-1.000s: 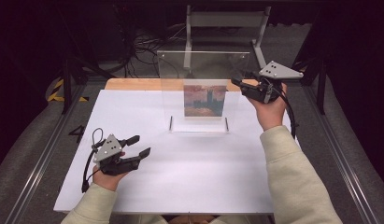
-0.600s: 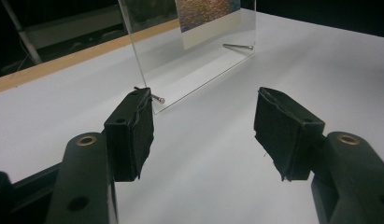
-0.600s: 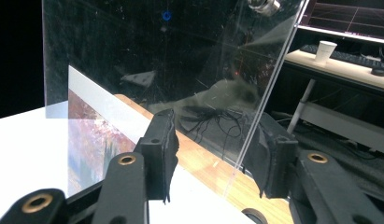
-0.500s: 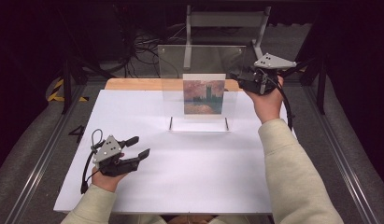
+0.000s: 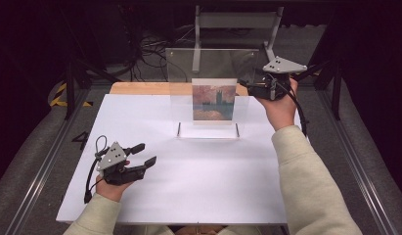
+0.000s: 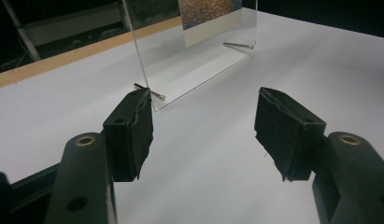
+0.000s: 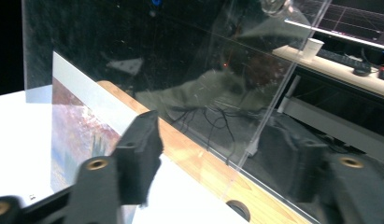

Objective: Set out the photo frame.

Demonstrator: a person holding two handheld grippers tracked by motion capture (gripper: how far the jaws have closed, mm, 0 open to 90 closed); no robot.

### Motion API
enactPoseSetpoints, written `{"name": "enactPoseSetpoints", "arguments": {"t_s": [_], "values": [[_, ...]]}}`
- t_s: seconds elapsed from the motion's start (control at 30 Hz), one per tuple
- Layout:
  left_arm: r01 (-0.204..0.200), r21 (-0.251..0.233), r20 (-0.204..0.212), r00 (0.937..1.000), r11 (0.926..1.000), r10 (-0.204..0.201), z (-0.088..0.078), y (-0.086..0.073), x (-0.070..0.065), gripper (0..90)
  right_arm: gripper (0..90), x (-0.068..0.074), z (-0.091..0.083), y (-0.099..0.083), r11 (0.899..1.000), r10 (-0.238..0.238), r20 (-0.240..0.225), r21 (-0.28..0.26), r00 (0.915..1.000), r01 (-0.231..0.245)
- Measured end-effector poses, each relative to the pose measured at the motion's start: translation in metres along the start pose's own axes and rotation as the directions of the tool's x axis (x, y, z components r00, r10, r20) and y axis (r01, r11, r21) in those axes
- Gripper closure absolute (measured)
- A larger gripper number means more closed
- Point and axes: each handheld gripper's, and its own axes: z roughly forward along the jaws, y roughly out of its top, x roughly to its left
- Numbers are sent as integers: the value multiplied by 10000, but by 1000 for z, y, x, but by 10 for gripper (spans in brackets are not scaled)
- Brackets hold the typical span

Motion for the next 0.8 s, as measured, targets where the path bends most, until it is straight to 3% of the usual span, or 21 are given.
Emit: {"name": "enactPoseSetpoints", "arguments": {"t_s": [0.2,0.8], "values": [[54,-15,37,10000,10000,-54,-2,1,1,372,261,2,-21,-5,9998,147,-204,-97,9997,-149],[106,84,21,9999,9999,-106,-16,-5,-1,359,168,19,-120,-29,9995,154,-1208,-248,9926,-186]]}}
